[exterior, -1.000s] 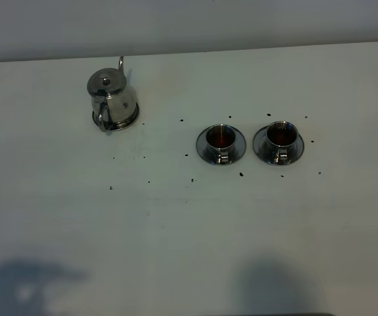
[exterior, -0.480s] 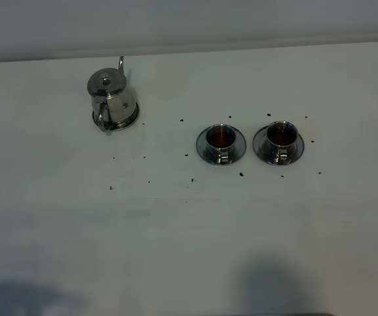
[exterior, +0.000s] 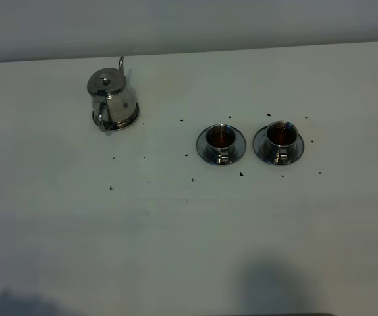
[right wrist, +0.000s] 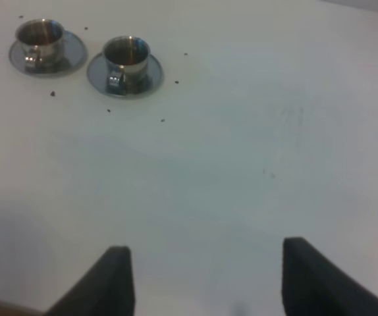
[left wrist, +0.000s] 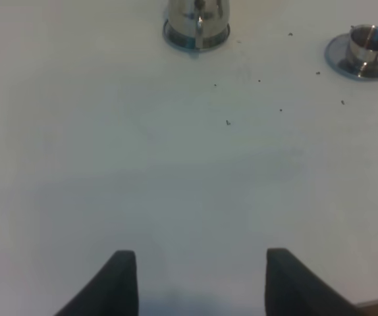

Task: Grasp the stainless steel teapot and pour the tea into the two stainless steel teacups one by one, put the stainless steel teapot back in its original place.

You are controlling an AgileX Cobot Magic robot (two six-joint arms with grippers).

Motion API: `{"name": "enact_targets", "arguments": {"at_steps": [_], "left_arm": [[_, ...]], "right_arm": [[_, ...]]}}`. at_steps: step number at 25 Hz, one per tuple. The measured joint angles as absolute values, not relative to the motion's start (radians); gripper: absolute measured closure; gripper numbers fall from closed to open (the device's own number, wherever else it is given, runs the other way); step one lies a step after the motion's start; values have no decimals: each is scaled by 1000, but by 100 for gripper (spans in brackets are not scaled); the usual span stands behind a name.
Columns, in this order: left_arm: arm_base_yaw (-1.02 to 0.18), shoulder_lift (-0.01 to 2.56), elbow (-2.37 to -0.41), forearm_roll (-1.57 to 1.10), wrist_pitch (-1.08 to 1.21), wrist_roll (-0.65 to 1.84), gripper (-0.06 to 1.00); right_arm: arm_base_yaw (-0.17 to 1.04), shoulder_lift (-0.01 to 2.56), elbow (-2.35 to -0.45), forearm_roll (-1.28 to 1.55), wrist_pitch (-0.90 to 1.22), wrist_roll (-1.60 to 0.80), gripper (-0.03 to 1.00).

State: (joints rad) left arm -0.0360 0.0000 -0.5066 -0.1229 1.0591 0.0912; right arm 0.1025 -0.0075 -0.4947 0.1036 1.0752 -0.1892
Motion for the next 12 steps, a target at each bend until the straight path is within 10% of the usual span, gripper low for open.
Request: {"name": "enact_targets", "arguments": {"at_steps": [12], "left_arm": [[-36, 0, -507, -124, 1059, 100, 47]], "right_arm": [[102, -7, -495, 104, 1075, -190, 48]]}}
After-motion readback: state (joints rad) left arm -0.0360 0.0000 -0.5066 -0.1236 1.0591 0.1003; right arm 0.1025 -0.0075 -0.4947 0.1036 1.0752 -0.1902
